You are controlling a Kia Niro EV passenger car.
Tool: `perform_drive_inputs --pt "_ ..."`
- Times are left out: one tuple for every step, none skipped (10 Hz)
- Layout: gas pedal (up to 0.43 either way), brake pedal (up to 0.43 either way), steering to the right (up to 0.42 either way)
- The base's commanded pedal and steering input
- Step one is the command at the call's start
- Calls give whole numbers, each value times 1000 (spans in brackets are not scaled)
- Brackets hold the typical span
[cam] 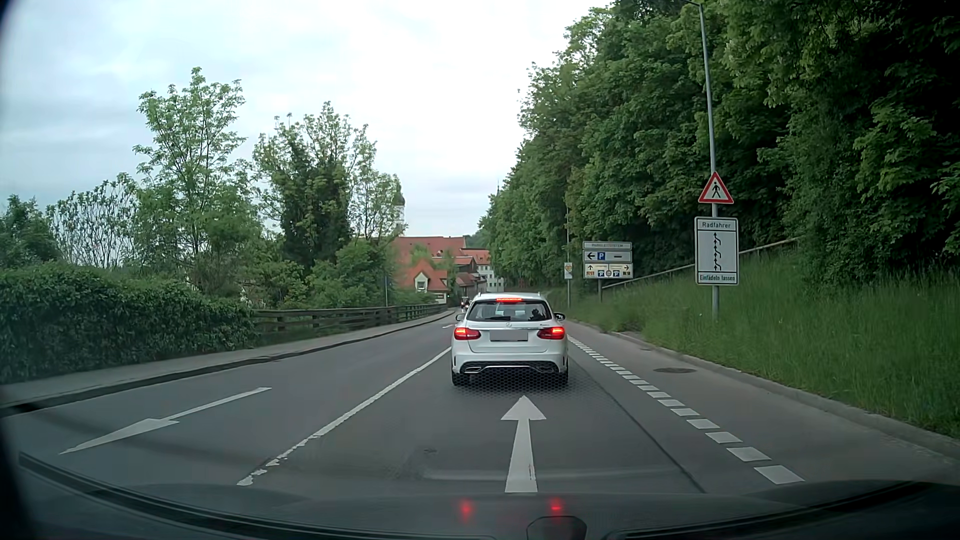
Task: Follow the waypoints while adhering to traffic rules and regulations
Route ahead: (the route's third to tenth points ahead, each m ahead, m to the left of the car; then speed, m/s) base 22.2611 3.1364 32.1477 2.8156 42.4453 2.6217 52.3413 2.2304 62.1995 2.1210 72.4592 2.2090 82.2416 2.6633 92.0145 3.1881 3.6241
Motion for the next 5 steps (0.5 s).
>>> perform_drive_inputs --pt "0 0 4" --pt "0 0 4" --pt "0 0 4" --pt "0 0 4" --pt "0 0 4"
